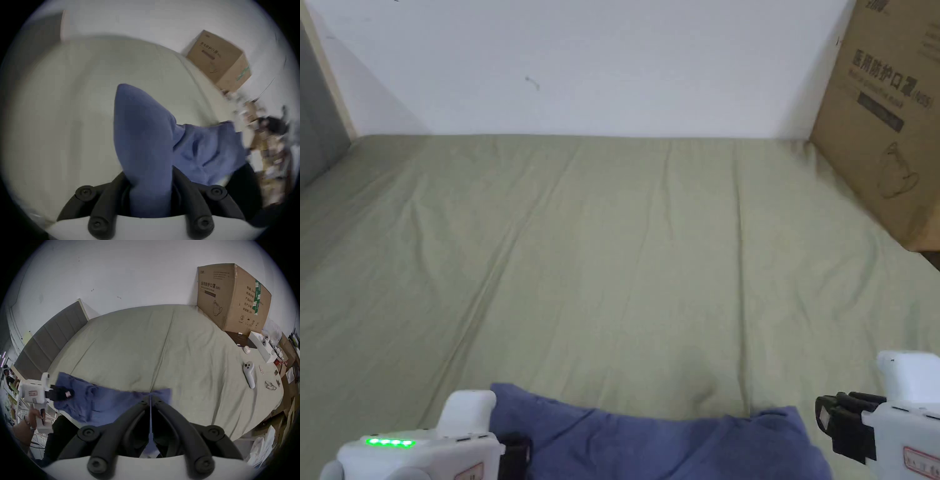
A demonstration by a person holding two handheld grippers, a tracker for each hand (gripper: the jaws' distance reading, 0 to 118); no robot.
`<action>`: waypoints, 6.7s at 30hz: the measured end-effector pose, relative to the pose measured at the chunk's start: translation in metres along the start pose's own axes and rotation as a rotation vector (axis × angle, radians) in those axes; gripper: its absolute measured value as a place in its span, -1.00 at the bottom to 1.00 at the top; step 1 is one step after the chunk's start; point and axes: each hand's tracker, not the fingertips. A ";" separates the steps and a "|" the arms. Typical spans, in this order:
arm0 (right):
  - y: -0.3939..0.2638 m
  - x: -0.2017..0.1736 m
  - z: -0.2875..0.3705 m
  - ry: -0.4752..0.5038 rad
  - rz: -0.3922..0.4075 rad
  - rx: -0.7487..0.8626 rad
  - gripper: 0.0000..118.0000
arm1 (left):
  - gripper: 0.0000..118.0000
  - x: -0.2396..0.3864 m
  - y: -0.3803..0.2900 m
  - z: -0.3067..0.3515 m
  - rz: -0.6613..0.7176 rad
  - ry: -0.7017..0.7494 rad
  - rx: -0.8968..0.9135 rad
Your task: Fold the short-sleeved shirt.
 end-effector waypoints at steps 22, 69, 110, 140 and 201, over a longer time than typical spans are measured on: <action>-0.012 0.040 0.014 0.010 -0.092 0.022 -0.98 | 0.82 0.156 0.060 -0.053 0.142 -0.466 -0.177; -0.043 -0.003 -0.150 0.439 -0.255 -0.421 -0.98 | -0.96 -0.054 -0.020 -0.030 0.541 -0.608 -0.082; -0.051 0.008 -0.153 0.470 -0.322 -0.432 -0.98 | 0.87 -0.001 -0.012 -0.135 0.507 -0.903 -0.307; -0.019 -0.012 -0.073 0.347 -0.175 -0.267 -0.98 | 0.82 -0.227 0.083 -0.001 -0.195 0.661 -0.321; 0.089 -0.090 0.082 -0.106 0.094 0.824 1.00 | 1.00 0.116 0.110 0.168 -0.051 0.151 0.912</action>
